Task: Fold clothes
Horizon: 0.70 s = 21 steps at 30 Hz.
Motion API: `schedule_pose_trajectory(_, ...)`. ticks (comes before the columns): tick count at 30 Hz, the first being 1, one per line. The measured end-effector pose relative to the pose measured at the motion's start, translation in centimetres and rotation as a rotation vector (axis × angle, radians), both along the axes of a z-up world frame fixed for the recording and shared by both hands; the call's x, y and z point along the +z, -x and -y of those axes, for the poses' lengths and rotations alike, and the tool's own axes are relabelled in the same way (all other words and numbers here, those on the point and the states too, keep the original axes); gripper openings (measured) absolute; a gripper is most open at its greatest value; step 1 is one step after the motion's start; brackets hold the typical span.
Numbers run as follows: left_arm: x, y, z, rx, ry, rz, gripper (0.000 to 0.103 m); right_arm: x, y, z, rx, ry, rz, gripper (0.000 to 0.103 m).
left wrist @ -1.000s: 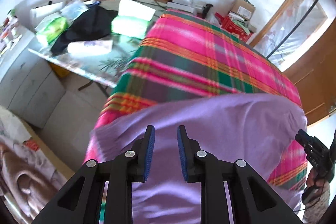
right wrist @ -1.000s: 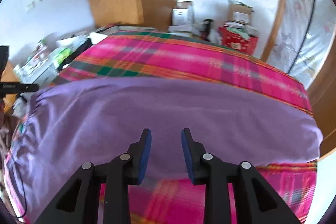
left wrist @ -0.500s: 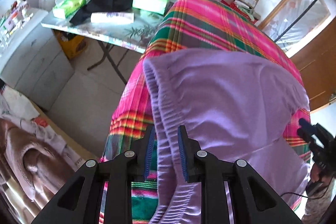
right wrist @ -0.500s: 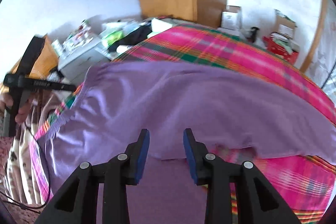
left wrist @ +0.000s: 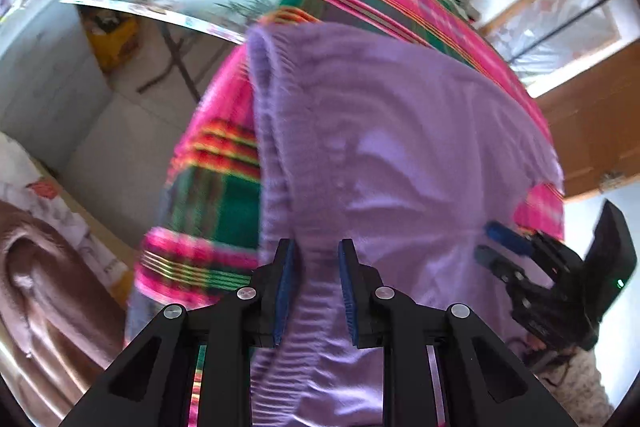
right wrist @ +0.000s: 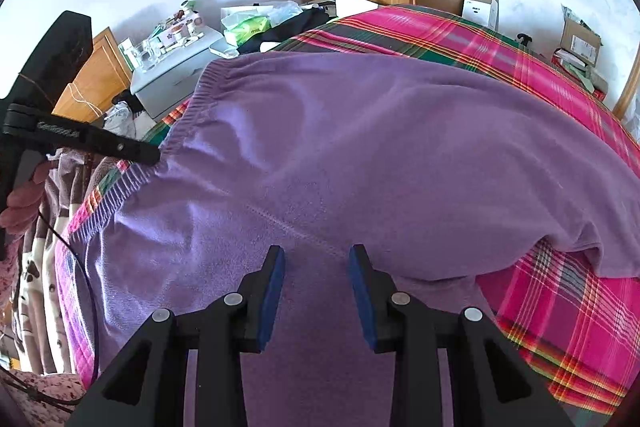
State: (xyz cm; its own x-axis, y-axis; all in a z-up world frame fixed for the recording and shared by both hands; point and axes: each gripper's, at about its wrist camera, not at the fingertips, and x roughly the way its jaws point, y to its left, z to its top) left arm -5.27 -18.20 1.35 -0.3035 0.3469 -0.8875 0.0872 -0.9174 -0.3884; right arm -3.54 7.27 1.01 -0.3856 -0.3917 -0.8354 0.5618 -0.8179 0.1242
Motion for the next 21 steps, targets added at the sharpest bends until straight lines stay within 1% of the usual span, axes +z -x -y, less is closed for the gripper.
schedule_pose_trajectory(14, -1.0, -0.7, 0.7, 0.059, -0.099, 0.008, 0.024, -0.3, -0.2, 0.1, -0.052, 0.075, 0.018, 0.036)
schedule_pose_trajectory(16, -1.0, -0.8, 0.8, 0.072, -0.100, -0.001, 0.023, -0.3, -0.3, 0.1, -0.053, 0.086, 0.024, 0.036)
schedule_pose_trajectory(19, -1.0, -0.9, 1.0, 0.091, -0.099, -0.016, 0.012, -0.4, -0.5, 0.4, -0.050, 0.090, 0.025, 0.036)
schedule_pose_trajectory(21, -1.0, -1.0, 1.1, 0.104, -0.098, -0.026, 0.011, -0.5, -0.5, 0.4, -0.053, 0.094, 0.024, 0.036)
